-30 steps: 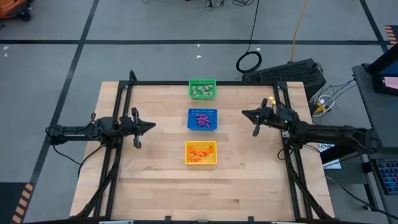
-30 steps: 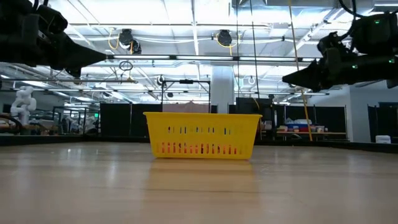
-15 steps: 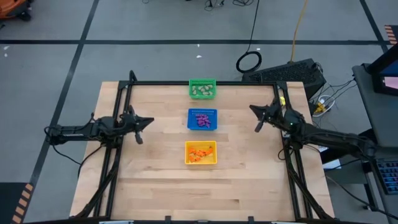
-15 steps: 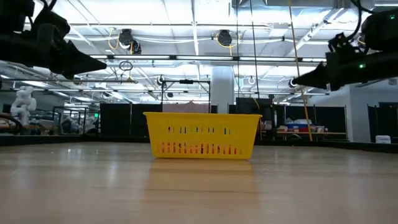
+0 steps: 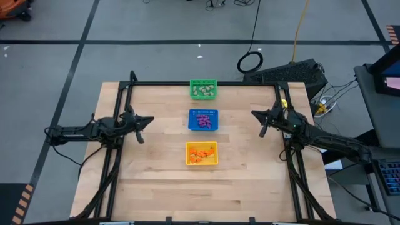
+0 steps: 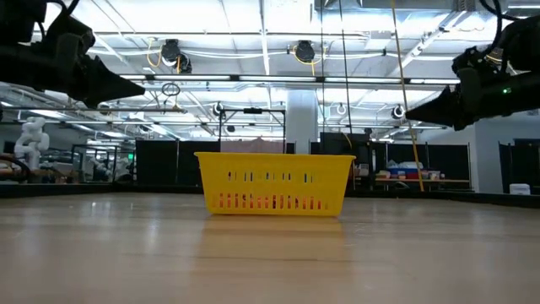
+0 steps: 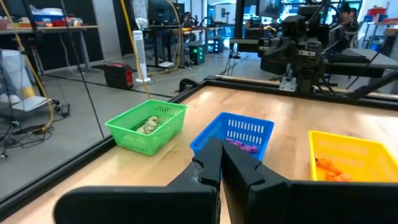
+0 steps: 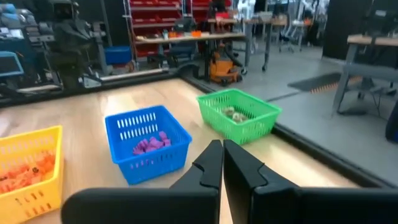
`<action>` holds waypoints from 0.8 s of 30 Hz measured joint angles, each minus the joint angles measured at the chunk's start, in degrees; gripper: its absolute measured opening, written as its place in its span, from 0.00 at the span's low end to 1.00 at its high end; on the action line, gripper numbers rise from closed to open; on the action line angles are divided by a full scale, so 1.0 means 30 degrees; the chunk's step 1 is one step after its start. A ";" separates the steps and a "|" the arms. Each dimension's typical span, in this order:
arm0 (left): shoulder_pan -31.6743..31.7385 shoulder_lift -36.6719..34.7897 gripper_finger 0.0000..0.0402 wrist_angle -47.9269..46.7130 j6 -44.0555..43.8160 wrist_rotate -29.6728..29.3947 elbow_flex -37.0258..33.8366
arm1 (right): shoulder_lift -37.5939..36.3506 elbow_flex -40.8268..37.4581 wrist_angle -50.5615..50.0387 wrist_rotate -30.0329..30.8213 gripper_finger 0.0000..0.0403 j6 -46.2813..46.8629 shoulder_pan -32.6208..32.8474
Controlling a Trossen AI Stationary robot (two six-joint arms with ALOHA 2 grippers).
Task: Sort Halloween decoration
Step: Return to Home Position
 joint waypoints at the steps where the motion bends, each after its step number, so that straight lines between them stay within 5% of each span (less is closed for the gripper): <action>1: 0.0000 0.0000 0.03 -0.0009 0.0000 0.0108 0.0000 | -0.0280 0.0000 -0.0014 -0.0021 0.00 -0.0148 0.0004; 9: 0.0016 0.0000 0.03 -0.0107 0.0086 0.1738 -0.0007 | -0.0929 -0.0015 -0.0211 -0.0488 0.00 0.0189 0.0015; 24: 0.1661 0.0000 0.03 -0.0033 -0.0358 0.1688 -0.0036 | -0.0923 -0.0022 -0.0262 -0.0502 0.00 -0.1281 0.0000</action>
